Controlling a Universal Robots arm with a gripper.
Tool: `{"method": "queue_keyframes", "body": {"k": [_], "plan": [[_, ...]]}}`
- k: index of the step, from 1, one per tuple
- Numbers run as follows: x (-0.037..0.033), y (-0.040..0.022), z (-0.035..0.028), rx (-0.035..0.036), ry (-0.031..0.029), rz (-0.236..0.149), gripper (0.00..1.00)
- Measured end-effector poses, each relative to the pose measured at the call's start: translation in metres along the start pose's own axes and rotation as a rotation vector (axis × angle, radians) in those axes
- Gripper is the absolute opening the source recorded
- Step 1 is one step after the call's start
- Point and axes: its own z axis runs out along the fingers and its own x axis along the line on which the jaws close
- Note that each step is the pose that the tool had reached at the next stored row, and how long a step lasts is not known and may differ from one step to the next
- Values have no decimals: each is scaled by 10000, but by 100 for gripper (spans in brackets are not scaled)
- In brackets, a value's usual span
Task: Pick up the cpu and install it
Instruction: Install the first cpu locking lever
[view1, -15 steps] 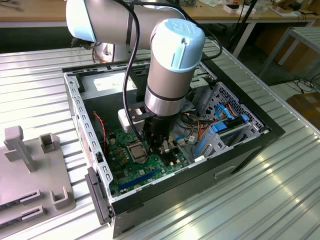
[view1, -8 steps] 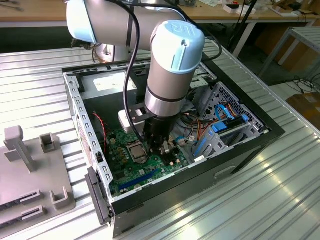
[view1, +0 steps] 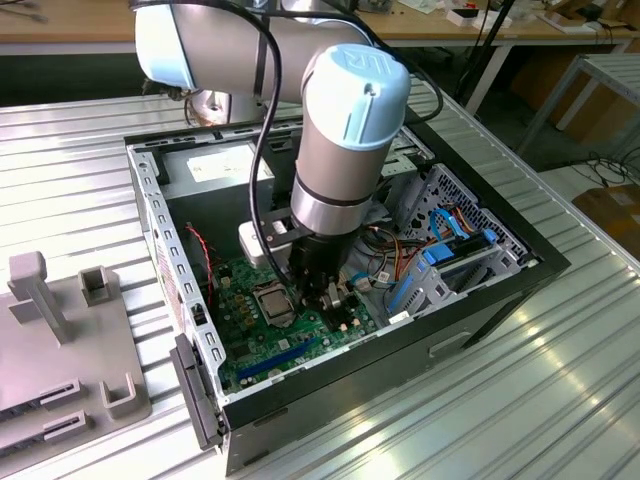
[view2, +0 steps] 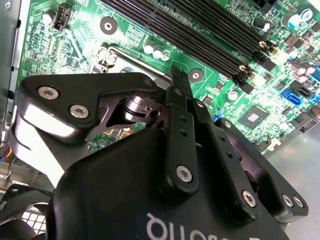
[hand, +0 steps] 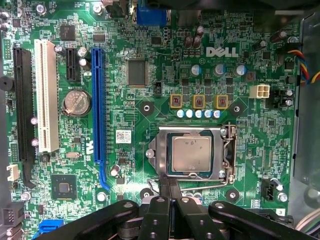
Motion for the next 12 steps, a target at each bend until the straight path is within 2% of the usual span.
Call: {"method": "queue_keyframes", "body": {"k": [12], "plan": [[-1, -24, 39, 4, -2, -136, 11]]}}
